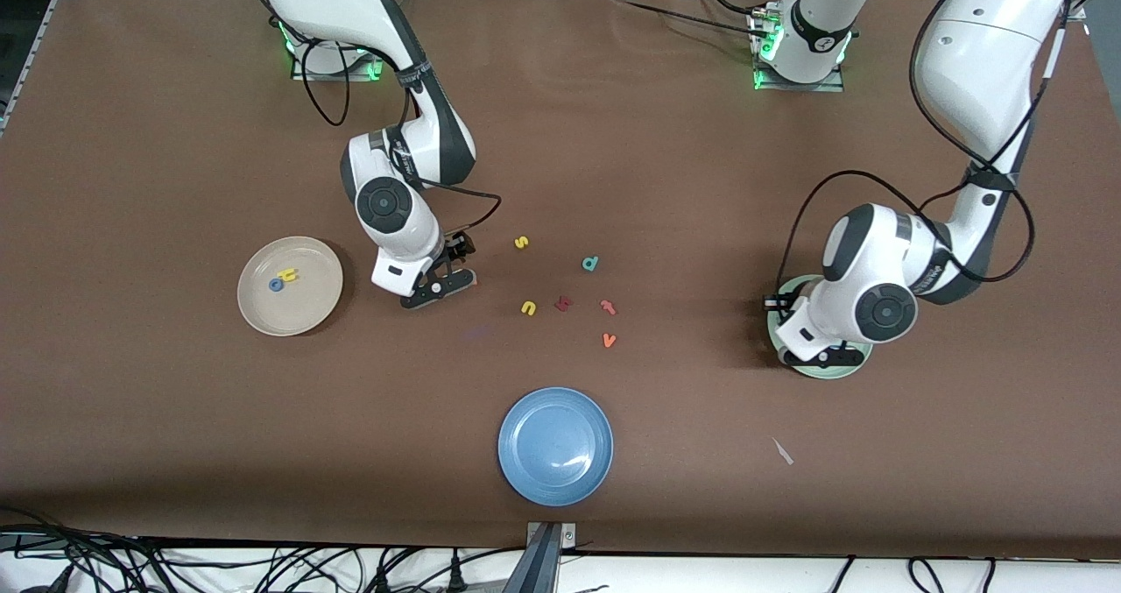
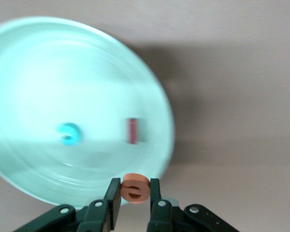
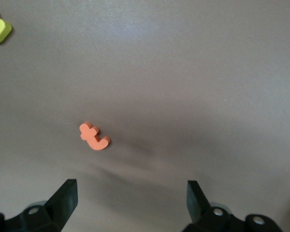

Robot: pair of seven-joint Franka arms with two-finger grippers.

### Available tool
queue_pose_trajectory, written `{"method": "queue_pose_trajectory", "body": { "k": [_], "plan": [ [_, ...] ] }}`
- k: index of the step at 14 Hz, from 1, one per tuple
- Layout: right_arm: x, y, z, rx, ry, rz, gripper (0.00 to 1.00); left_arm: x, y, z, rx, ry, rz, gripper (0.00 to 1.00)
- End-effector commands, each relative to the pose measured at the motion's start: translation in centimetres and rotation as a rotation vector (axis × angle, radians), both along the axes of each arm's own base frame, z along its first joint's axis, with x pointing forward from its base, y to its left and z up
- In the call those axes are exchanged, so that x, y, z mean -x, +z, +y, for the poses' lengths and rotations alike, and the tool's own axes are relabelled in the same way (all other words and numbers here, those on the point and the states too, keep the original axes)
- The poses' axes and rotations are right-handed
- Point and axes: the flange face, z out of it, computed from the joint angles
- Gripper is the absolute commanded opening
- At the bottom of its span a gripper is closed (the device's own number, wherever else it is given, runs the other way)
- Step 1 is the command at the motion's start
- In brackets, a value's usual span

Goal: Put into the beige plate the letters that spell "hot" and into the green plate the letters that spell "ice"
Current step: 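Drop the orange e on the green plate while the right gripper grasps the orange t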

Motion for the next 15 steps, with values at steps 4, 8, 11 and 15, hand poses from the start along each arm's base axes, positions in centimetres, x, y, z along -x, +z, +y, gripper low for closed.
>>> {"method": "queue_pose_trajectory", "body": {
  "k": [4,8,11,15],
  "plan": [
    [1.2,-1.2,3.1,-0.048,0.121,-0.058,1.00,-0.1,-1.1,2.6,0.015,-0.095,0.014,1.00],
    [1.5,-2.0,2.7,-0.052,0.197,-0.073,0.96,-1.2,1.4,1.8,0.024,-0.087,-0.024,1.00],
    [1.2,-2.4,2.3,-0.049,0.207,-0.074,0.87,-1.8,6.7,1.1,0.017,-0.108,-0.103,1.00],
    [0.9,-2.7,2.1,-0.052,0.230,-0.087,0.77,-1.2,17.6,-1.7,0.007,-0.160,-0.180,1.00]
  ]
}}
